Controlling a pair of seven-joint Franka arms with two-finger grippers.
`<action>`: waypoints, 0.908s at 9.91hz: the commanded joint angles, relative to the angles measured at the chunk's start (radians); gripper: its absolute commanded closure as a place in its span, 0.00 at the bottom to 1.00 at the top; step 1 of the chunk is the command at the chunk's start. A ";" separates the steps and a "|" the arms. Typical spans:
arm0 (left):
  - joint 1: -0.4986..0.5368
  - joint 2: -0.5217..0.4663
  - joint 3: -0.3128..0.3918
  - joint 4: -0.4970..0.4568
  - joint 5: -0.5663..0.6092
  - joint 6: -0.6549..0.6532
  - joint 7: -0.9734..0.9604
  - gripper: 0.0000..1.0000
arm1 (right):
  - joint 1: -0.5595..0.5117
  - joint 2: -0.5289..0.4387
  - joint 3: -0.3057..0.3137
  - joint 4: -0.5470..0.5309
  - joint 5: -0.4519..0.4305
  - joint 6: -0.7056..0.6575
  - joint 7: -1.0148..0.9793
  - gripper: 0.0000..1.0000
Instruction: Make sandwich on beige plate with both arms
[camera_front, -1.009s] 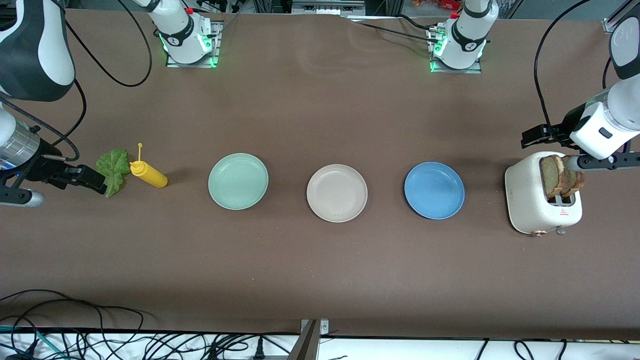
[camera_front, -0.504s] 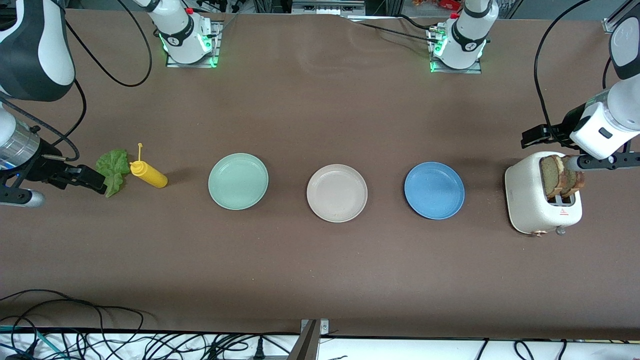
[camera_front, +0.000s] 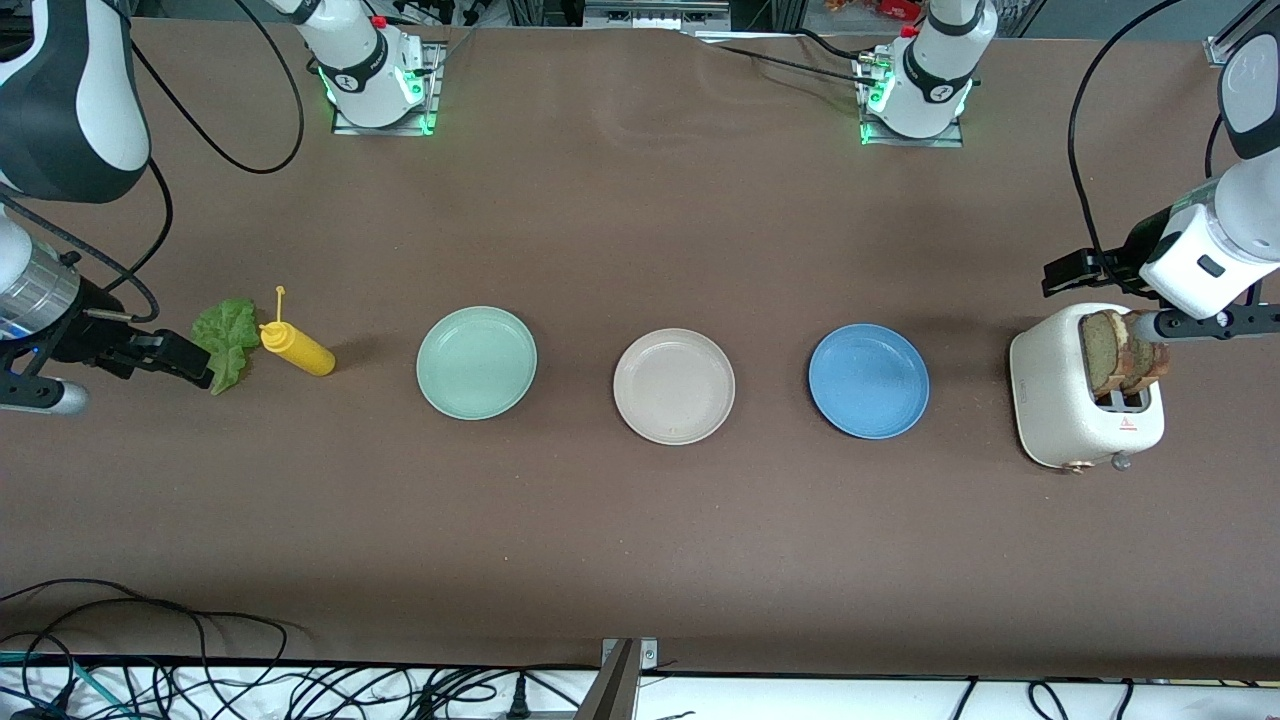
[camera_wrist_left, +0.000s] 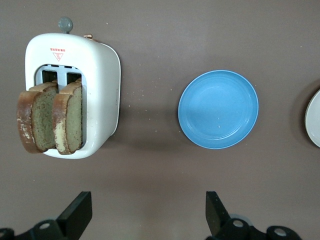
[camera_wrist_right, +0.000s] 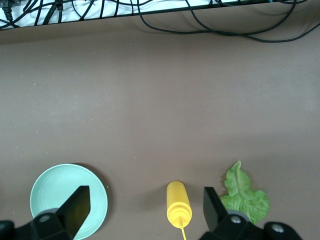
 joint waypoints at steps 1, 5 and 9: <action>-0.003 0.008 0.003 0.023 0.006 -0.005 0.015 0.00 | 0.001 -0.001 0.002 0.001 -0.016 0.005 0.009 0.00; -0.003 0.008 0.003 0.023 0.006 -0.005 0.015 0.00 | 0.001 -0.001 0.002 0.001 -0.015 0.005 0.009 0.00; 0.016 0.060 0.006 0.018 0.039 0.055 0.018 0.00 | 0.001 -0.001 0.002 0.001 -0.015 0.005 0.009 0.00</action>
